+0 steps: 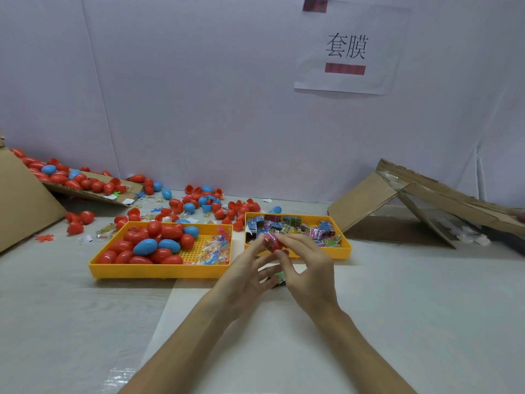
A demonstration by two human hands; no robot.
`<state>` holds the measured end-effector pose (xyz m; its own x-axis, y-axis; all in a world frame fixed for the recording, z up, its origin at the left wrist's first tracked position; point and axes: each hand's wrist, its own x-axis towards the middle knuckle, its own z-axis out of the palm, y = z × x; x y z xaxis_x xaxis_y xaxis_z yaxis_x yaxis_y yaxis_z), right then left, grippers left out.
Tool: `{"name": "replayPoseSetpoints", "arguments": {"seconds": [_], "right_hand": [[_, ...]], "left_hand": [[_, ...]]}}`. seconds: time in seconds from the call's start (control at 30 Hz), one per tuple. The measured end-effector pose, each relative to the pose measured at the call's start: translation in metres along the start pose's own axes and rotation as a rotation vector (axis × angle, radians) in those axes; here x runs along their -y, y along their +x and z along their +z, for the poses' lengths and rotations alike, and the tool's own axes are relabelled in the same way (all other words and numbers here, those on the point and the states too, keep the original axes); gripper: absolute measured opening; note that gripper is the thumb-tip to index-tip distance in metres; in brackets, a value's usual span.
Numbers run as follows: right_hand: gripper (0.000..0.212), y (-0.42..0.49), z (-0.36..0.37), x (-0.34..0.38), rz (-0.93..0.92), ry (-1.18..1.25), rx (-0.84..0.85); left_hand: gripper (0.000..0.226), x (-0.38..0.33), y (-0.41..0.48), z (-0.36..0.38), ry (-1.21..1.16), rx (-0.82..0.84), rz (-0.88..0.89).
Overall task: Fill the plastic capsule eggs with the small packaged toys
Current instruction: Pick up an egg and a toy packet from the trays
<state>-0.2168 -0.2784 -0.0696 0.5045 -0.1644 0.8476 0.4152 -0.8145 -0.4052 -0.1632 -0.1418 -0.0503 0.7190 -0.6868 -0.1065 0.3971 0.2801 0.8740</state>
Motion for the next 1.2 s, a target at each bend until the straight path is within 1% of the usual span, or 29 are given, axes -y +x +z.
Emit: {"name": "replayPoseSetpoints", "arguments": {"seconds": [0.07,0.2,0.3,0.37,0.4,0.47,0.57,0.6,0.67,0.73,0.77,0.83,0.87,1.0,1.2], "right_hand": [[0.034,0.000,0.000,-0.001,-0.003,0.003,0.020],[0.035,0.000,0.001,0.001,0.037,0.045,0.026],[0.029,0.001,0.001,0.003,0.159,0.102,0.017],[0.024,0.001,0.001,0.001,0.246,0.118,0.041],[0.022,0.001,0.001,-0.001,0.270,0.116,0.060],[0.019,0.001,0.001,-0.002,0.284,0.104,0.084],[0.020,0.002,0.000,-0.001,0.257,0.111,0.081],[0.021,0.002,0.000,-0.001,0.245,0.119,0.074],[0.025,0.002,-0.001,-0.002,0.245,0.137,0.062],[0.026,0.004,-0.002,-0.002,0.323,0.224,0.052],[0.025,0.006,-0.002,-0.001,0.401,0.310,0.046],[0.020,0.008,-0.004,-0.001,0.544,0.461,0.036],[0.019,0.009,-0.005,-0.002,0.573,0.488,0.036],[0.031,0.010,-0.008,-0.002,0.628,0.584,0.062],[0.022,0.011,-0.010,-0.005,0.688,0.707,0.059]], "left_hand": [[0.042,0.001,-0.001,-0.001,-0.041,-0.024,0.014],[0.044,0.000,-0.002,-0.003,-0.098,-0.009,0.052],[0.036,-0.002,-0.003,-0.003,-0.105,0.019,0.077],[0.030,-0.003,-0.004,-0.002,-0.118,0.035,0.089],[0.030,-0.004,-0.005,-0.002,-0.118,0.034,0.093],[0.034,-0.004,-0.006,-0.001,-0.110,0.016,0.093],[0.024,-0.004,-0.004,0.000,-0.129,-0.031,0.104],[0.025,-0.004,-0.004,0.000,-0.147,-0.055,0.106],[0.035,-0.002,-0.002,0.000,-0.199,-0.079,0.102],[0.044,-0.002,-0.002,0.000,-0.240,-0.070,0.108],[0.045,-0.002,-0.002,0.000,-0.242,-0.065,0.118],[0.044,-0.003,-0.001,0.000,-0.228,-0.066,0.139],[0.044,-0.002,0.000,-0.001,-0.221,-0.066,0.144],[0.044,-0.002,0.001,-0.001,-0.205,-0.056,0.159],[0.042,-0.003,0.000,0.000,-0.220,-0.040,0.154]]}}
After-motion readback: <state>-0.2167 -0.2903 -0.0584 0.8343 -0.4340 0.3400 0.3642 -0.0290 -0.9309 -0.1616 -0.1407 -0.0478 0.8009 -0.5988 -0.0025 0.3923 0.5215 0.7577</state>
